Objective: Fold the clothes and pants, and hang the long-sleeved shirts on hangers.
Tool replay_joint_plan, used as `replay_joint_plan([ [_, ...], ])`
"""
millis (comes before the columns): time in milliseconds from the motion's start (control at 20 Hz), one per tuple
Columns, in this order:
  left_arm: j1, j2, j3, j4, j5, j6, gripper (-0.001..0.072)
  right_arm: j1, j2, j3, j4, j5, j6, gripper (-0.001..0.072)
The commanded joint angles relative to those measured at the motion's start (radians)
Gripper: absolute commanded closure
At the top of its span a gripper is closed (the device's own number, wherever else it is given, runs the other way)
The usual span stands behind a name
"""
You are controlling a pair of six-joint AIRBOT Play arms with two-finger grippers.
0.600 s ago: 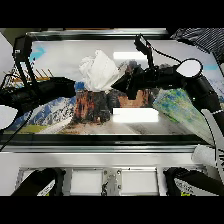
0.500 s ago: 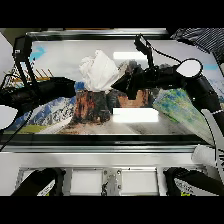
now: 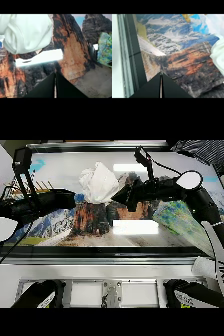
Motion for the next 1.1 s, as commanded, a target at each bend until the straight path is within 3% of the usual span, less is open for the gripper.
replay_joint_plan([
  [0,0.000,-0.004,0.000,0.011,0.092,0.005,0.0620,0.001,-0.001,0.000,0.000,0.000,0.000,0.0687],
  [50,0.003,-0.014,0.000,0.033,0.139,0.018,0.0231,0.001,-0.001,0.000,0.000,0.000,0.000,0.0687],
  [100,0.016,-0.040,0.001,0.039,0.183,0.017,0.0008,0.001,-0.001,0.000,0.000,0.000,0.000,0.0687],
  [350,0.134,-0.415,0.187,0.024,0.173,0.033,0.0017,0.001,-0.001,0.000,0.000,0.000,0.000,0.0687],
  [500,0.142,-0.721,0.396,0.023,0.080,0.092,0.0017,0.001,-0.001,0.000,0.000,0.000,-0.001,0.0686],
  [700,0.145,-1.078,0.655,-0.011,-0.040,0.100,0.0017,0.001,-0.001,0.000,0.000,0.000,-0.001,0.0687],
  [850,0.160,-1.231,0.765,-0.179,-0.038,0.119,0.0017,0.001,-0.001,0.000,0.000,0.000,-0.001,0.0687],
  [1050,0.166,-1.319,0.892,-0.237,-0.072,0.113,0.0020,0.001,-0.001,0.000,0.000,0.000,-0.001,0.0687],
])
